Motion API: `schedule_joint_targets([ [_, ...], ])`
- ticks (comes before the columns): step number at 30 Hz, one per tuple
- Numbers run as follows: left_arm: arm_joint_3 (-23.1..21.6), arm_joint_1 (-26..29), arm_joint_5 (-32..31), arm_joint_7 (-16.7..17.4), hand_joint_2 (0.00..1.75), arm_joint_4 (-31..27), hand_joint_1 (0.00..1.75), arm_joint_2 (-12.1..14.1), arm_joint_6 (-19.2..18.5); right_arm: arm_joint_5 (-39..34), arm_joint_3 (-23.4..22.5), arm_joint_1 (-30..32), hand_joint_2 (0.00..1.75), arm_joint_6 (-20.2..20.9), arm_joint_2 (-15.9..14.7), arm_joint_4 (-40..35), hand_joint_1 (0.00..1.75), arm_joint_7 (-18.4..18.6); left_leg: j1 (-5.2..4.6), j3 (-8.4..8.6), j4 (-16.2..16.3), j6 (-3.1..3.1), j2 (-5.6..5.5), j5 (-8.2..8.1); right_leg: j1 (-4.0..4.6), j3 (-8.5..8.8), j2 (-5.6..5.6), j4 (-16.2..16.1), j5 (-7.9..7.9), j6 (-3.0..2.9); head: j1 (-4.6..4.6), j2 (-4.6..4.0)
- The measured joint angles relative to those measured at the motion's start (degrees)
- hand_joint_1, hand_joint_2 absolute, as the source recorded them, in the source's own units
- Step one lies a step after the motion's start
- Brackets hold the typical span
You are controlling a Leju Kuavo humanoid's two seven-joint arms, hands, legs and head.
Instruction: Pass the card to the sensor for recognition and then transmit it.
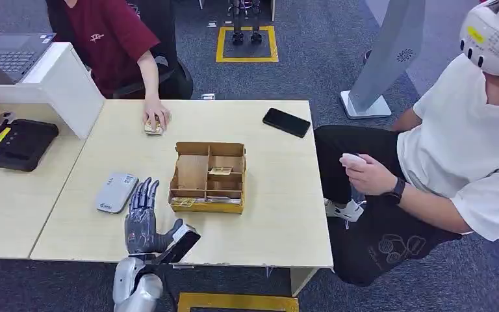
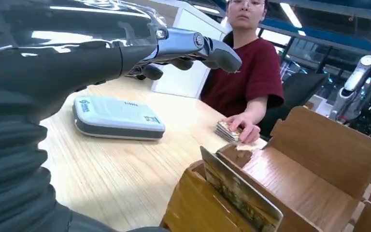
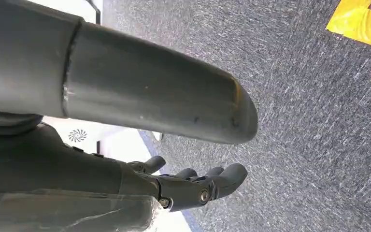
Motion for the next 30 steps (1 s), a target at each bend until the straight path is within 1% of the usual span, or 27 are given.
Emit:
schedule_joint_targets([
  [11,-1.7,-0.3,2.5,-0.3,1.75,0.9,0.00,-0.2,0.0,0.1,0.0,0.0,0.00,0.0,0.0,0.0,0.00,0.0,0.00,0.00,0.0,0.00,0.00,0.00,0.00,0.00,0.01,0.0,0.00,0.00,-0.02,0.02],
  [18,-4.2,-0.7,5.1,-0.6,1.75,0.9,0.00,-0.2,0.0,0.1,0.0,-0.1,0.00,0.0,0.2,0.0,0.00,0.0,0.00,-0.01,0.0,0.00,-0.01,0.00,0.00,0.00,-0.01,0.0,0.00,0.00,-0.02,0.02],
  [24,-6.1,-1.0,5.3,-0.6,1.75,1.0,0.00,-0.2,0.0,0.2,0.0,-0.1,0.00,0.0,0.3,0.0,0.00,0.0,0.00,-0.01,0.0,0.00,0.00,0.00,0.00,0.01,0.00,0.0,0.00,0.00,-0.02,0.02],
  [27,-6.4,-0.8,3.1,-0.6,1.75,0.5,0.00,-0.2,0.0,0.5,0.0,-0.1,0.00,0.0,0.3,0.0,0.00,0.0,0.00,-0.02,0.0,0.00,0.00,0.00,0.00,0.01,0.00,0.0,0.00,0.00,-0.02,0.02],
  [29,-6.5,-0.4,-4.5,0.3,1.75,-1.9,0.00,-0.2,0.0,0.8,0.0,-0.1,0.00,0.1,0.3,0.0,0.00,-0.2,0.00,-0.02,0.0,0.00,-0.01,0.00,0.00,0.02,-0.01,0.0,0.00,0.00,-0.02,0.02],
  [30,-6.5,-0.3,-6.5,0.3,1.75,-2.5,0.00,-0.2,0.0,1.0,0.0,-0.1,0.00,0.1,0.3,0.0,0.00,-0.2,0.00,-0.02,0.0,0.00,-0.02,0.00,0.00,0.02,-0.02,0.0,0.00,0.00,-0.02,0.02],
])
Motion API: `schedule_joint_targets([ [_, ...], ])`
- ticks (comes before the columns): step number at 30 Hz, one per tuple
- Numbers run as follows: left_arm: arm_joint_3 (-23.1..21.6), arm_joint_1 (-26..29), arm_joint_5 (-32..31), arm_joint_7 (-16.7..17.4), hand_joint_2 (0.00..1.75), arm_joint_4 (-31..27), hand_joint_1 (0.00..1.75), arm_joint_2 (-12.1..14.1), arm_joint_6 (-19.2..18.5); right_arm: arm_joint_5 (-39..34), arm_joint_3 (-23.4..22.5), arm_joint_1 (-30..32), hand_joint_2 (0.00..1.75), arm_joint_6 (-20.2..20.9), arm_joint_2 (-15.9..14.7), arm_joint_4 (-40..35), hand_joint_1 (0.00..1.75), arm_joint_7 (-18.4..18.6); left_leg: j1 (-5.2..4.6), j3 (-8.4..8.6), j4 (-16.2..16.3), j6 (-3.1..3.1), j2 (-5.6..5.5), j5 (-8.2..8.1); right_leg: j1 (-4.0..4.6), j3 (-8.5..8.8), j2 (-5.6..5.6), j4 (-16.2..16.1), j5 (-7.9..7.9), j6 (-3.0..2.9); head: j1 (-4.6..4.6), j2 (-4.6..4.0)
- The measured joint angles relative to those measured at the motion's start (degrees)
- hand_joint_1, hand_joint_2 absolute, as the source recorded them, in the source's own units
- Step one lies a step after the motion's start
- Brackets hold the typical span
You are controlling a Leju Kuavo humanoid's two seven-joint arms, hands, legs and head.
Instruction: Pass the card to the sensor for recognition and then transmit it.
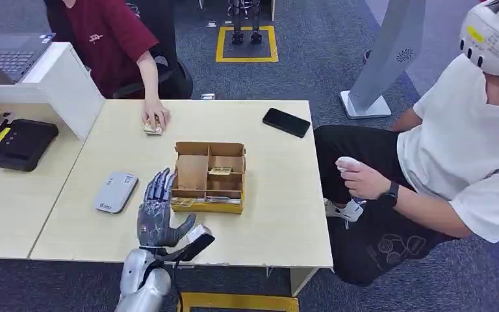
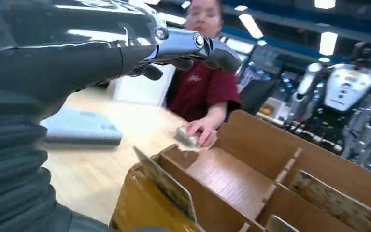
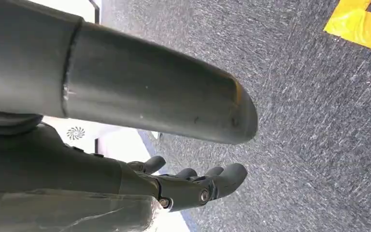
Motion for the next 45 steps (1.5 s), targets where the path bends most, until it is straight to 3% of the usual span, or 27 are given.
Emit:
schedule_joint_targets([
  [4,0.5,0.3,-6.5,2.5,1.75,-1.6,0.00,0.2,0.0,0.3,0.0,-0.1,0.00,0.0,0.0,0.0,0.00,0.0,0.00,0.00,0.0,0.00,0.00,0.00,0.00,0.00,0.00,0.0,0.00,0.00,-0.02,-0.02],
  [10,-1.8,2.4,-12.0,14.7,1.75,-4.8,0.00,1.3,0.0,0.6,0.0,-0.1,0.00,0.0,0.0,0.0,0.00,0.0,0.00,0.00,0.0,0.00,-0.01,0.00,0.00,0.00,0.00,0.0,0.00,0.00,0.00,0.00],
  [12,-3.7,3.1,-12.2,17.0,1.75,-5.3,0.00,2.0,0.0,0.6,0.0,-0.1,0.00,0.0,0.0,0.0,0.00,0.0,0.00,-0.01,0.0,0.00,-0.01,0.00,0.00,-0.01,-0.01,0.0,0.00,0.00,0.02,0.00],
  [28,-5.9,3.6,-11.0,16.6,1.75,-5.6,0.00,3.0,0.0,0.8,-0.1,-0.1,0.00,0.0,0.0,0.0,0.00,0.2,0.00,0.00,0.0,0.00,-0.01,0.00,0.00,0.00,-0.01,0.0,0.00,0.00,0.00,0.00],
  [36,-6.4,3.6,-12.3,20.7,1.75,-5.6,0.00,3.7,0.0,1.2,-0.1,-0.1,0.00,0.0,0.0,0.0,0.00,0.2,0.00,0.00,0.0,0.00,-0.01,0.00,0.00,-0.01,0.00,0.0,0.00,0.00,0.00,0.00],
  [45,-6.7,3.4,-12.2,21.6,1.75,-5.5,0.00,4.4,0.0,1.4,-0.1,-0.1,0.00,0.0,0.0,0.0,0.00,0.2,0.00,0.00,0.0,-0.01,-0.01,0.01,0.00,-0.01,0.00,0.0,0.00,0.00,0.00,0.00],
])
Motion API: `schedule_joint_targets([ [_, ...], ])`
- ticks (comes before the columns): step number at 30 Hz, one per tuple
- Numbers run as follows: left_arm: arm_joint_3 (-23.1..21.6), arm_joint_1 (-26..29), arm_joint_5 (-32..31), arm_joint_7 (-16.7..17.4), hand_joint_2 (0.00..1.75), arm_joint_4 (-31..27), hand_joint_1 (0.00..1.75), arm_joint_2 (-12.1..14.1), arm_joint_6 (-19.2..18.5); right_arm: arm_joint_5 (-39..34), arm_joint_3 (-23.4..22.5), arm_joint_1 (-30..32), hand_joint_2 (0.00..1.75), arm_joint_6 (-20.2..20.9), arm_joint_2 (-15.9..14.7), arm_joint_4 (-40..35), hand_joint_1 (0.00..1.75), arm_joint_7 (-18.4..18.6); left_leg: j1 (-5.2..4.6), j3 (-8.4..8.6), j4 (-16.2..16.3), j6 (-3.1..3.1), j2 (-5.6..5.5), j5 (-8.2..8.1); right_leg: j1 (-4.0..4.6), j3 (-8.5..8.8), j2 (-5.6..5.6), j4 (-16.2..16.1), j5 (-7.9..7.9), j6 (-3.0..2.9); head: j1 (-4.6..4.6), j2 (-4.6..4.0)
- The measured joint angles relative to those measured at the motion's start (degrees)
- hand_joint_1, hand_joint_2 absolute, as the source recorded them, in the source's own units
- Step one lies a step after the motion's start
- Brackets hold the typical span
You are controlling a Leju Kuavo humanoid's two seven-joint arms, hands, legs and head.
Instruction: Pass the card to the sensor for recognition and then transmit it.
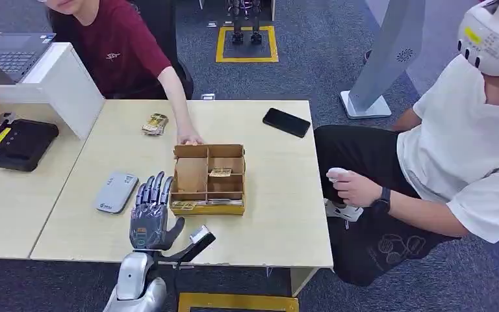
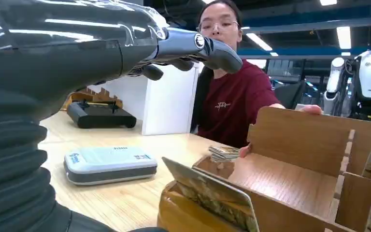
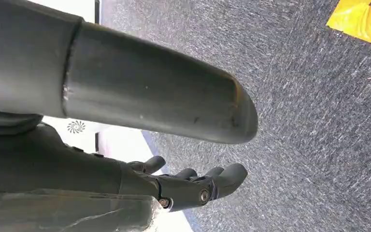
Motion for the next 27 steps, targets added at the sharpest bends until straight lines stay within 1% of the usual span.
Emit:
schedule_joint_targets([
  [6,0.0,-0.4,0.7,-0.1,1.75,0.6,0.00,0.3,0.0,0.0,0.0,0.0,0.00,0.0,0.0,0.0,0.00,0.0,0.00,0.00,0.0,0.00,0.00,0.00,0.00,0.00,0.00,0.0,0.00,0.00,0.00,-0.02],
  [9,0.0,-0.7,0.3,-1.3,1.75,1.4,0.00,0.3,0.0,0.0,-0.1,0.0,0.00,0.0,0.0,0.0,0.00,0.0,0.00,0.00,0.0,0.00,0.00,0.00,0.00,0.00,0.00,0.0,0.00,0.00,0.00,-0.02],
  [16,0.0,-0.7,0.7,-2.2,1.75,2.5,0.00,0.3,0.0,0.0,-0.2,0.0,0.00,0.0,0.0,0.0,0.00,0.1,0.00,0.00,0.0,0.00,0.00,0.00,0.00,0.00,0.00,0.0,0.00,0.00,0.00,0.00],
  [27,0.0,-0.7,1.4,-3.0,1.75,2.5,0.00,0.2,0.0,0.0,-0.6,0.0,0.00,0.0,0.0,0.0,0.00,0.3,0.00,0.00,0.0,0.00,0.00,0.00,0.00,0.00,0.00,0.0,0.00,0.00,0.00,0.00],
])
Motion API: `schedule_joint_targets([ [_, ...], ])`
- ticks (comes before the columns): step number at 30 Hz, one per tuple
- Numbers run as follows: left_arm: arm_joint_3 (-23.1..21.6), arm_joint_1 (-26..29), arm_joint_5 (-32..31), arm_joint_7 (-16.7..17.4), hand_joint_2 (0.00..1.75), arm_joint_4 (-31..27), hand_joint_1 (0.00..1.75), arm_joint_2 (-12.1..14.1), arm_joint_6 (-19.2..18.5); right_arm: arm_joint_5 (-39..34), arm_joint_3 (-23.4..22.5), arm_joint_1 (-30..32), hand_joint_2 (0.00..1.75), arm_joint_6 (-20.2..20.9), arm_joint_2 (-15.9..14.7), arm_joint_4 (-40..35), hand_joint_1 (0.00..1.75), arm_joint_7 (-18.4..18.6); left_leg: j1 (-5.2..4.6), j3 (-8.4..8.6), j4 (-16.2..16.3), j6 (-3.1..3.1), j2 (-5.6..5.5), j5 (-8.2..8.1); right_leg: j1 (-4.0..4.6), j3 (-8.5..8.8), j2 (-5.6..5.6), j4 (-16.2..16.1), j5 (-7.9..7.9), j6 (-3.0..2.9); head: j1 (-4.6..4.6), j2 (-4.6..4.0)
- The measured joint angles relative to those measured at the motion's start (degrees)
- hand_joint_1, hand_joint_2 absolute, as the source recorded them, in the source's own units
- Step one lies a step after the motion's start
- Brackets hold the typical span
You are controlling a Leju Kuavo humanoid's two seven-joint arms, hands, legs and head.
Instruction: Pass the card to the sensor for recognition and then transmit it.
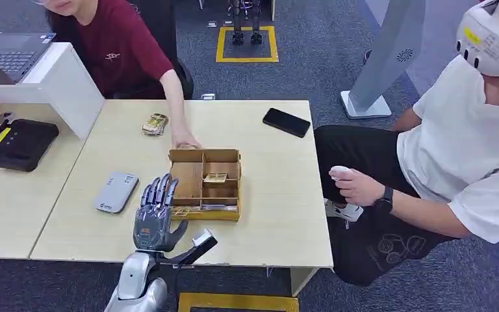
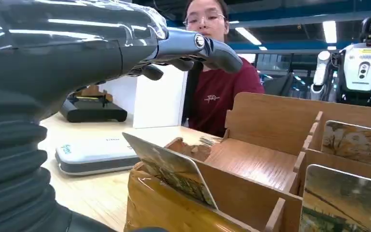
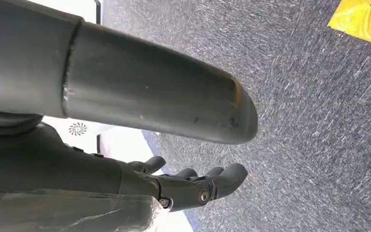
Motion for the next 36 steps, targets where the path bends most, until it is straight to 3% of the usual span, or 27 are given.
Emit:
schedule_joint_targets([
  [10,0.0,0.0,0.1,-0.1,1.75,0.0,0.00,0.0,0.0,0.0,-0.3,0.0,0.00,0.0,0.0,0.0,0.00,-0.1,0.00,0.00,0.0,0.00,0.00,0.00,0.00,0.00,0.00,0.0,0.00,0.00,0.00,0.00],
  [11,0.0,0.0,0.1,-0.1,1.75,0.0,1.71,0.0,0.0,0.1,-0.4,0.0,0.00,0.0,0.0,0.0,0.00,-0.1,0.00,0.00,0.0,0.00,0.00,0.00,0.00,0.00,0.00,0.0,0.00,0.00,0.00,0.00],
  [36,0.0,-1.5,2.2,-2.6,1.75,4.4,1.75,-0.3,0.0,1.1,-1.0,0.0,0.00,0.1,0.0,0.0,0.00,-0.2,0.00,0.01,0.0,0.00,0.00,0.00,0.00,0.01,-0.01,0.0,0.00,0.00,0.00,0.00],
])
